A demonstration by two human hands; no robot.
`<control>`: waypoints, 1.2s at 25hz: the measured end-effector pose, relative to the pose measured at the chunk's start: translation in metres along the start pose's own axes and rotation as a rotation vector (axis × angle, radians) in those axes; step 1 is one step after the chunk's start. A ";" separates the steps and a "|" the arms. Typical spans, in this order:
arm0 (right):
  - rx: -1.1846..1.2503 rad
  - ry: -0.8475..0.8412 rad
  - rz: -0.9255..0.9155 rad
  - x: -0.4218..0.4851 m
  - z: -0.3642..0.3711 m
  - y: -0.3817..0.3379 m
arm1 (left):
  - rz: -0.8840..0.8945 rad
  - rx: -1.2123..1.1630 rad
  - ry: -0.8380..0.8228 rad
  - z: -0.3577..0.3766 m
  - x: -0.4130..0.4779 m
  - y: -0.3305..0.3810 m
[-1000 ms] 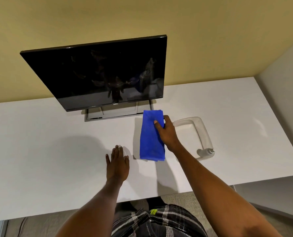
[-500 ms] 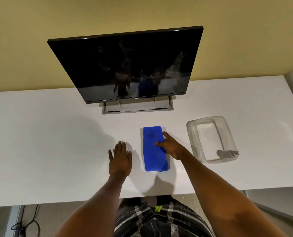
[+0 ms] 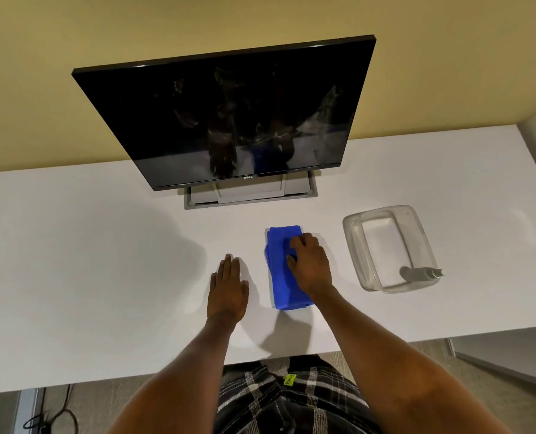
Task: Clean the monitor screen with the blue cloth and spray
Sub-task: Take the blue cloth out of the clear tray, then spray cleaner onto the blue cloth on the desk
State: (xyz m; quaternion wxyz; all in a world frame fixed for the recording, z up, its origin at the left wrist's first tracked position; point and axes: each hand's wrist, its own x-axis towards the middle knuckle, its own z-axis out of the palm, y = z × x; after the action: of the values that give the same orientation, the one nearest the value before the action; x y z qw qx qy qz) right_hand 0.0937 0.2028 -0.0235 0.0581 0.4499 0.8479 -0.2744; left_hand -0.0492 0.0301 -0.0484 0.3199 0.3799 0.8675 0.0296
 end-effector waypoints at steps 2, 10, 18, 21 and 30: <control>-0.109 -0.090 -0.150 -0.007 0.006 0.002 | 0.019 -0.010 -0.034 0.002 -0.001 -0.002; -0.141 -0.010 -0.131 -0.038 0.001 0.018 | 0.057 0.082 -0.044 0.002 -0.004 0.001; -0.193 0.301 0.101 -0.062 -0.046 0.050 | 0.150 0.153 -0.051 0.015 -0.007 0.012; -0.213 0.431 0.241 -0.080 -0.064 0.079 | 0.152 0.181 -0.051 0.017 -0.007 0.017; -0.140 0.518 0.685 -0.112 -0.103 0.146 | 0.157 0.179 -0.071 0.015 -0.009 0.020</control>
State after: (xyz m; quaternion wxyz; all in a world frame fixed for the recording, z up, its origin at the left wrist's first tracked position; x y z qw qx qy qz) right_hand 0.2907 0.2388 0.0414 -0.0384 0.7544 0.6526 -0.0594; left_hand -0.0233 0.0357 -0.0499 0.3119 0.4743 0.8224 -0.0366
